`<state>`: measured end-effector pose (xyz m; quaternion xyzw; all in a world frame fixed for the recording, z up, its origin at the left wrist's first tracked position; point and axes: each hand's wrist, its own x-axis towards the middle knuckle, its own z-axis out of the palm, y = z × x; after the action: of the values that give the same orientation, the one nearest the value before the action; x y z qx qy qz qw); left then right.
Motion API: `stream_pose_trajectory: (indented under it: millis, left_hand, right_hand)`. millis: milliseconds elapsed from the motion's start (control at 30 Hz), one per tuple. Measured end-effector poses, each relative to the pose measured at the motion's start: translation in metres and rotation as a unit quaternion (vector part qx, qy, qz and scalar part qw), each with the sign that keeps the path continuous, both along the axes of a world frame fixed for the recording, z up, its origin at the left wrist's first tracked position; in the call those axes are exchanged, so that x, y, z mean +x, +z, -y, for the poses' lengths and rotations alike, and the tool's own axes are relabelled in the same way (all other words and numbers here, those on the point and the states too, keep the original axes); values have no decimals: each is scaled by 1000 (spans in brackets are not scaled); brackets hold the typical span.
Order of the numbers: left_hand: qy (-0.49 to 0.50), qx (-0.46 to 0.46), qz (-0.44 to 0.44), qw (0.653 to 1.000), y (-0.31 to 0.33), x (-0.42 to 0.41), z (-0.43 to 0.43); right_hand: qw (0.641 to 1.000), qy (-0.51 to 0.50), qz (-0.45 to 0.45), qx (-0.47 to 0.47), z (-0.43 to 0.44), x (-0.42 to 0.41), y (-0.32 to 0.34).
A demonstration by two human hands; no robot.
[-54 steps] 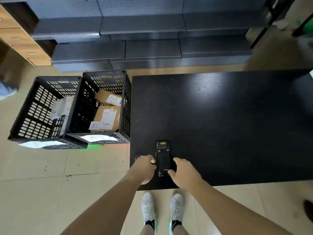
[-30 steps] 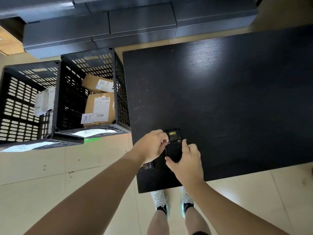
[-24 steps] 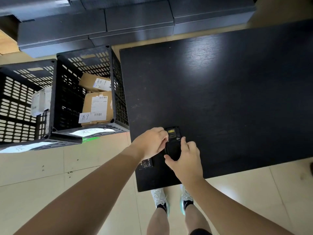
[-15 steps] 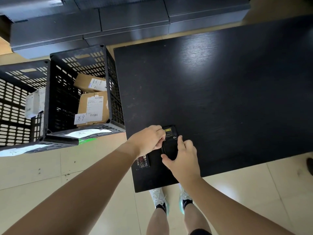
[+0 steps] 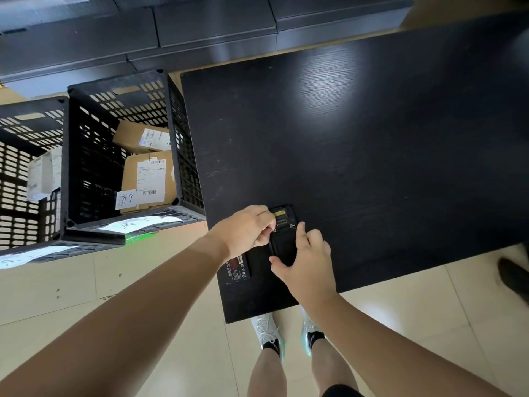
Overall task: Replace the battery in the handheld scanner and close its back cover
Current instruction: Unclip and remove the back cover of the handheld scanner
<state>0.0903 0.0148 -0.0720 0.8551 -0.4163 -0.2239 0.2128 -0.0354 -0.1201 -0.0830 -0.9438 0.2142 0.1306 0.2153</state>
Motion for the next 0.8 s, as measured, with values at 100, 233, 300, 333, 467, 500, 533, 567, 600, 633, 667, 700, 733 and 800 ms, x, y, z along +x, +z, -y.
stream_pose_trajectory:
  millis: [100, 233, 300, 333, 467, 500, 533, 567, 600, 633, 667, 700, 733, 800]
  left_hand:
    - [-8, 0, 9, 1000, -1, 1, 1]
    - [-18, 5, 21, 1000, -1, 1, 1]
    - [-23, 4, 28, 999, -2, 2, 1]
    - [-26, 2, 32, 999, -3, 3, 1]
    - [-63, -7, 55, 996, 1, 8, 2]
    - [-72, -4, 59, 996, 1, 9, 2]
    - [-77, 1, 63, 995, 2, 10, 2]
    - [-80, 4, 68, 994, 2, 11, 3]
    - [-83, 3, 70, 994, 1, 12, 3]
    - [-84, 4, 68, 994, 1, 13, 3]
    - [-86, 7, 61, 994, 2, 14, 3]
    - [-88, 9, 49, 995, 2, 16, 3]
    - [-92, 13, 36, 995, 2, 18, 3]
    - [-100, 15, 20, 995, 2, 21, 2]
  right_hand:
    - [1000, 1, -5, -3, -1, 0, 1]
    - [1000, 6, -9, -8, -1, 0, 1]
    - [1000, 7, -13, -9, -1, 1, 2]
    - [1000, 7, -15, -9, -1, 1, 2]
    - [1000, 9, -16, -11, -1, 1, 1]
    - [1000, 9, -15, -13, -2, 1, 0]
    - [1000, 11, -14, -15, -2, 1, 0]
    - [1000, 13, -13, -19, -2, 1, -1]
    - [1000, 15, -12, -22, -2, 1, -1]
    - [1000, 16, -11, -24, -1, 1, -2]
    - [1000, 16, -11, -25, -1, 0, -2]
    - [1000, 15, -10, -24, -1, 0, -2]
    - [1000, 13, -8, -23, -1, 0, -3]
    - [1000, 5, -2, -18, -3, -1, -4]
